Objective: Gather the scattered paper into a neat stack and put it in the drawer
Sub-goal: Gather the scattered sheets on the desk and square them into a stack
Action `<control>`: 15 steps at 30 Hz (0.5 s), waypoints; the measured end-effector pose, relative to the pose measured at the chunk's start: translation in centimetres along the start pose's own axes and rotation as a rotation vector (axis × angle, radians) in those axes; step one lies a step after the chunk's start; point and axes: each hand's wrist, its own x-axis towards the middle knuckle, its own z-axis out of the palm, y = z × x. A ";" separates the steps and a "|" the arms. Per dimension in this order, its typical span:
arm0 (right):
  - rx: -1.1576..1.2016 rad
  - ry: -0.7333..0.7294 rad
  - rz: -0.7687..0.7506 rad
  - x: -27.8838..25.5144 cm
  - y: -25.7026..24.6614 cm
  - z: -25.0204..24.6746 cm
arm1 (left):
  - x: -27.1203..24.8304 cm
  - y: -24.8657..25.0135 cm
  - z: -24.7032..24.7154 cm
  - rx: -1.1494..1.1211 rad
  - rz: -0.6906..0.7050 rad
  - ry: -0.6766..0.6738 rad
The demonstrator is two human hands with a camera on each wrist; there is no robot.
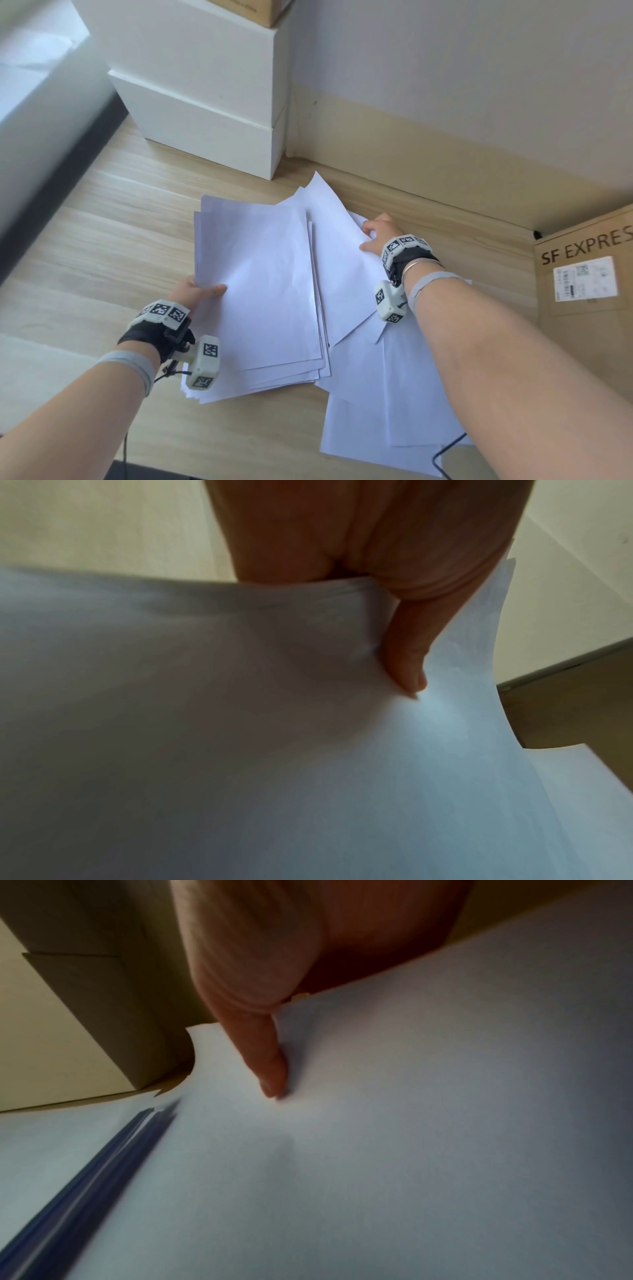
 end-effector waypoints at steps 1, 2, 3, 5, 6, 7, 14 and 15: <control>0.002 0.017 0.005 -0.4 0.2 0.1 | -0.2 -0.1 0.1 -0.001 -0.001 -0.001; 0.001 0.033 0.015 -0.7 0.3 0.3 | -0.4 -0.2 0.1 0.000 0.002 -0.003; 0.001 0.050 0.023 -1.1 0.4 0.4 | -0.6 -0.2 0.2 0.001 0.004 -0.003; 0.012 0.088 0.043 -2.1 0.7 0.4 | -0.8 -0.4 0.3 0.000 0.006 -0.006; 0.021 0.111 0.055 -2.5 0.8 0.4 | -1.0 -0.5 0.3 0.005 0.006 -0.009; 0.028 0.132 0.070 -3.0 0.8 0.5 | -1.1 -0.6 0.2 0.011 0.008 -0.006; 0.073 0.188 0.214 -6.4 1.7 0.5 | -1.9 -1.5 0.9 0.070 0.029 0.035; 0.105 0.194 0.225 -7.0 2.0 0.4 | -2.1 -1.5 1.0 0.075 0.029 0.033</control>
